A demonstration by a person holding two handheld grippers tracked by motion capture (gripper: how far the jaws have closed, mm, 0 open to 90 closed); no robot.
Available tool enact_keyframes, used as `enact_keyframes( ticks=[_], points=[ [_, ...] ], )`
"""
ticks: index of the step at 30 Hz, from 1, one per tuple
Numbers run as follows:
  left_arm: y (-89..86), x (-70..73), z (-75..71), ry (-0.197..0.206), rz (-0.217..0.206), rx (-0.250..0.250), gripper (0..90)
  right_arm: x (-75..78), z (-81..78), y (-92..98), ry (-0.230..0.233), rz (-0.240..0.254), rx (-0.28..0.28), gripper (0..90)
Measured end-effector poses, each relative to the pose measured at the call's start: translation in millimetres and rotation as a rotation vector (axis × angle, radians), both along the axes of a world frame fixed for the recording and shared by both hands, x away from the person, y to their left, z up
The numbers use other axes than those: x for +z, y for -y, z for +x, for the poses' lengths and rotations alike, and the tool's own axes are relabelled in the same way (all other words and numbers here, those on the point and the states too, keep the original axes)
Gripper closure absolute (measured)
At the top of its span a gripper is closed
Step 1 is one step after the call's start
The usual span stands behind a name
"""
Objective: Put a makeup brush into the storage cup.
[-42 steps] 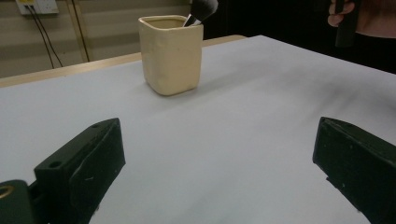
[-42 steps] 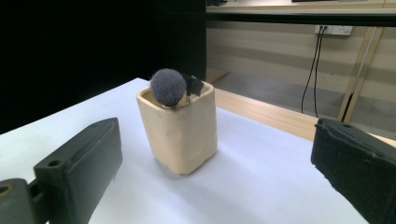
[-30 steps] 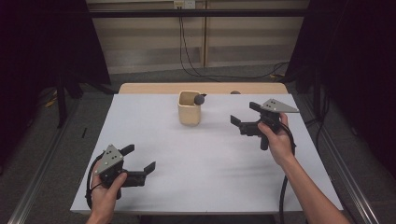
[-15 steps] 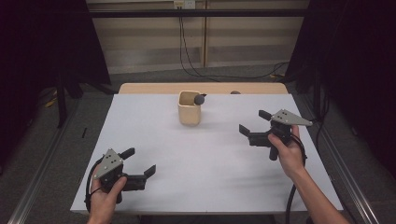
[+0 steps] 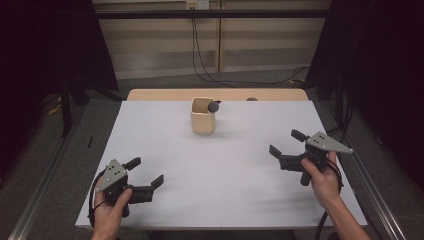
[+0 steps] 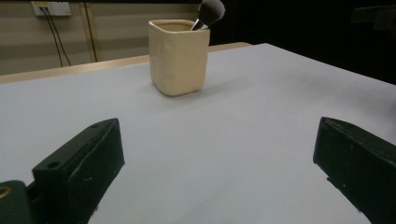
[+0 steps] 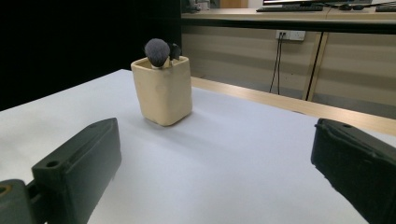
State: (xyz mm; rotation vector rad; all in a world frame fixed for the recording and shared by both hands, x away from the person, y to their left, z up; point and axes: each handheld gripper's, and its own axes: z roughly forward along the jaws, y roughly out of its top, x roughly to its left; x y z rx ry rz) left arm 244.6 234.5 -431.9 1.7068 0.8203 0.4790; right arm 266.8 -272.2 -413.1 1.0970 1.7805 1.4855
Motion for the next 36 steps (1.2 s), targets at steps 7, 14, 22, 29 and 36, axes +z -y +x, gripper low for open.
enact_keyframes(
  ticks=[7,14,22,29,36],
  points=[
    [-6.9,2.6,-4.4,0.015,-0.008,0.031,1.5,-10.7,-17.2,8.2,-0.011,-0.002,-0.025,1.3],
    [-3.2,3.4,-9.7,0.022,0.001,0.017,1.7,-19.9,-33.2,15.1,-0.026,-0.005,-0.05,1.3],
    [-2.7,2.8,-11.7,0.02,0.003,0.027,1.7,-23.2,-49.3,24.0,-0.024,-0.028,-0.064,1.2],
    [-2.3,4.3,-11.2,0.027,0.005,0.022,1.8,-28.5,-58.9,29.0,-0.039,-0.023,-0.067,1.3],
    [-8.1,4.4,-10.8,0.028,-0.004,0.04,1.6,-31.5,-64.3,32.0,-0.031,-0.02,-0.07,1.4]
  ],
)
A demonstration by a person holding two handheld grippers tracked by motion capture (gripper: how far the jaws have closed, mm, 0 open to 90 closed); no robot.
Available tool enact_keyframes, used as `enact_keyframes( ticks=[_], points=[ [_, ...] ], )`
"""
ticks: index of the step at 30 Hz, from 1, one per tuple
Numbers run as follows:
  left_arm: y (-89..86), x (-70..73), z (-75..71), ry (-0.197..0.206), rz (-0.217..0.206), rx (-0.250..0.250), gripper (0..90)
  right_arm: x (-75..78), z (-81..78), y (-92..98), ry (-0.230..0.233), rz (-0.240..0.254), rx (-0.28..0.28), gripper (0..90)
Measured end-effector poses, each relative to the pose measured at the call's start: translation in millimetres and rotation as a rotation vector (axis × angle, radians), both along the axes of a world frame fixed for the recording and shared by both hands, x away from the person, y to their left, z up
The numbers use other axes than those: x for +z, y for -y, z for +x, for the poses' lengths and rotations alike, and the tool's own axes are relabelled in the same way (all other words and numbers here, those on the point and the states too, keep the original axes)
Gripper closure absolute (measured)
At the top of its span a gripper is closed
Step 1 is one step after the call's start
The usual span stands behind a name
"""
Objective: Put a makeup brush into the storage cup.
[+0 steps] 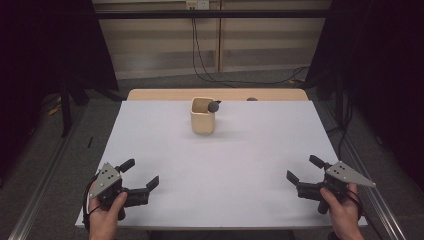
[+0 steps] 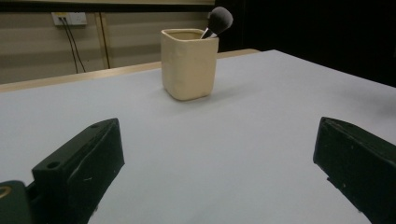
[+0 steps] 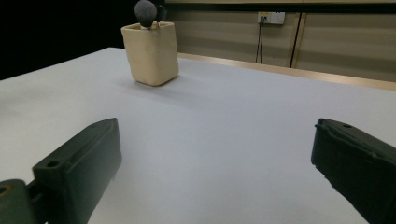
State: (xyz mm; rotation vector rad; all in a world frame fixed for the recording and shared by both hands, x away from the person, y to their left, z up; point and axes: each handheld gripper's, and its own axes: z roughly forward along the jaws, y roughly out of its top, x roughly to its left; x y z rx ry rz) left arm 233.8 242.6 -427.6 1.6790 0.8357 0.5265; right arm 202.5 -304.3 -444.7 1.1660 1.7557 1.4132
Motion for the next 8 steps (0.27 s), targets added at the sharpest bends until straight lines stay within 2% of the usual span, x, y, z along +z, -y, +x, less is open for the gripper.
enact_keyframes(
  ticks=[3,8],
  points=[
    [-1.1,-0.6,0.0,-0.002,-0.002,0.004,1.6,-0.3,1.1,-0.5,0.011,-0.008,0.007,1.1],
    [-2.6,-1.9,0.9,-0.02,-0.013,0.01,1.8,-1.5,3.0,-1.6,-0.001,-0.007,0.016,1.2]
  ],
)
